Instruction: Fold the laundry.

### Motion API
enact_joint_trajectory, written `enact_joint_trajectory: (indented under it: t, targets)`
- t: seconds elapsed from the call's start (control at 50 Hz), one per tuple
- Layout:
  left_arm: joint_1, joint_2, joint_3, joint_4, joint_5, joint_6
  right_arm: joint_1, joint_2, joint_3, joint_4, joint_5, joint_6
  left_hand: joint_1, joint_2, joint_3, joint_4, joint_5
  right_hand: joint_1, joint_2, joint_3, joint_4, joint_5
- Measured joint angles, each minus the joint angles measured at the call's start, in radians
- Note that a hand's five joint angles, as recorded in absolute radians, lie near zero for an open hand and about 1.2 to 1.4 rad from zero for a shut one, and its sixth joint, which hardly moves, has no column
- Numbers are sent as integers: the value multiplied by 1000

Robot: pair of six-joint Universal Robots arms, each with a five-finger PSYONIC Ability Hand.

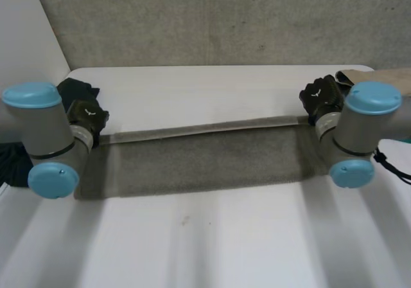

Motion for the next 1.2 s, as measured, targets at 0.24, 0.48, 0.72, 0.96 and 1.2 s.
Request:
enact_joint_trajectory:
  t: [0.24,0.48,0.72,0.96,1.2]
  targets:
    - [-48,33,0,-3,8,-8,29,65,-154,104,65,58,-812,-826,-822,-831,-808,-601,-646,-662,-667,-642]
    - [-9,288,-228,24,46,-94,-88,-294,181,340,-165,236,-812,-827,-822,-831,-808,-596,-623,-638,-640,-625]
    - [5,396,-454,45,169,-197,-216,-326,436,310,-341,239,-812,-827,-822,-831,-808,-313,-345,-351,-353,-339]
    - [1,398,-496,76,157,-221,-253,-241,459,97,-288,248,-812,-827,-822,-831,-808,280,321,309,318,286]
    - [20,473,-528,73,152,-248,-415,-398,487,99,-202,82,-812,-827,-822,-831,-808,280,321,313,322,286]
